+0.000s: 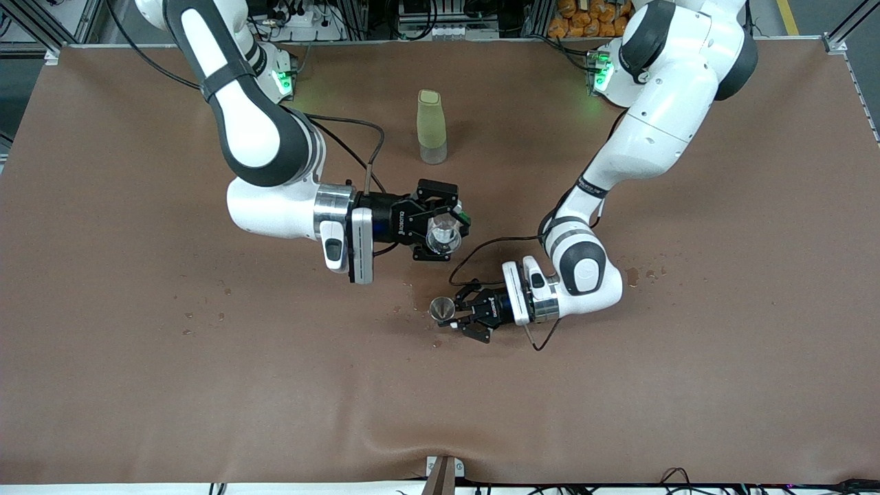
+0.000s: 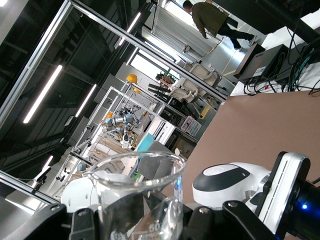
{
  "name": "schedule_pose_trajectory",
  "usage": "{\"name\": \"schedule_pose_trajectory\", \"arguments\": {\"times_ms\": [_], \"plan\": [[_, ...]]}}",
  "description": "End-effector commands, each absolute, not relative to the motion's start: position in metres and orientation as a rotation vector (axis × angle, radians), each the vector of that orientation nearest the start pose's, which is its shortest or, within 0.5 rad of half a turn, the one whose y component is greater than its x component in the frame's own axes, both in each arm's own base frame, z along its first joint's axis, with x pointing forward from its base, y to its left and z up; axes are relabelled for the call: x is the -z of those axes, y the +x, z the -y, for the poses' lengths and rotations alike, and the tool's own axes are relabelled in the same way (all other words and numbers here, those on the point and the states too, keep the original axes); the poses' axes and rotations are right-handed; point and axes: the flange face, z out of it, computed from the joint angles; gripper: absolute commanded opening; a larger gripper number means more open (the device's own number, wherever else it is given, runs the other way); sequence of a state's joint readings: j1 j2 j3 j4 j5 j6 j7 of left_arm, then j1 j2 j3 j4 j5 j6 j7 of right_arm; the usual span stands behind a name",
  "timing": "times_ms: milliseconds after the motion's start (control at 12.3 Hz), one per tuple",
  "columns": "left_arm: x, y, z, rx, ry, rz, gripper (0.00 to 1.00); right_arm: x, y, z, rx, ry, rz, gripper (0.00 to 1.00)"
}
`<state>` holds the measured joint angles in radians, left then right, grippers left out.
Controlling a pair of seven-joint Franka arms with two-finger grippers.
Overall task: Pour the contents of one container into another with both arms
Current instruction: 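Tilt the beaker with the right gripper over the jigger held by the left gripper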
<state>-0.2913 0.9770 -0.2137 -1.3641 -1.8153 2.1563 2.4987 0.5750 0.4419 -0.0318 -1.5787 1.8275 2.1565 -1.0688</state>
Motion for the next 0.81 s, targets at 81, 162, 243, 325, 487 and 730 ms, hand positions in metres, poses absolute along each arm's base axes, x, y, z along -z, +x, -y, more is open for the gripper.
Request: {"name": "schedule_pose_trajectory", "arguments": {"times_ms": [81, 162, 243, 325, 487, 730], "plan": [[-0.177, 0.644, 0.355, -1.306, 1.342, 1.26, 0.0, -0.457, 0.579, -0.403, 0.438, -1.608, 0.297, 0.0], [-0.177, 0.643, 0.355, -1.304, 1.341, 1.26, 0.0, -0.455, 0.573, -0.412, 0.423, -1.606, 0.305, 0.0], [-0.176, 0.643, 0.355, -1.303, 1.342, 1.259, 0.0, -0.454, 0.573, -0.412, 0.416, -1.614, 0.289, 0.0], [-0.177, 0.643, 0.355, -1.304, 1.341, 1.26, 0.0, -0.454, 0.572, -0.414, 0.394, -1.62, 0.266, 0.0], [-0.176, 0.642, 0.356, -1.289, 1.349, 1.245, 0.0, -0.455, 0.569, -0.417, 0.365, -1.62, 0.242, 0.0], [-0.175, 0.641, 0.356, -1.284, 1.342, 1.238, 0.0, -0.454, 0.569, -0.418, 0.327, -1.623, 0.207, 0.0]]}}
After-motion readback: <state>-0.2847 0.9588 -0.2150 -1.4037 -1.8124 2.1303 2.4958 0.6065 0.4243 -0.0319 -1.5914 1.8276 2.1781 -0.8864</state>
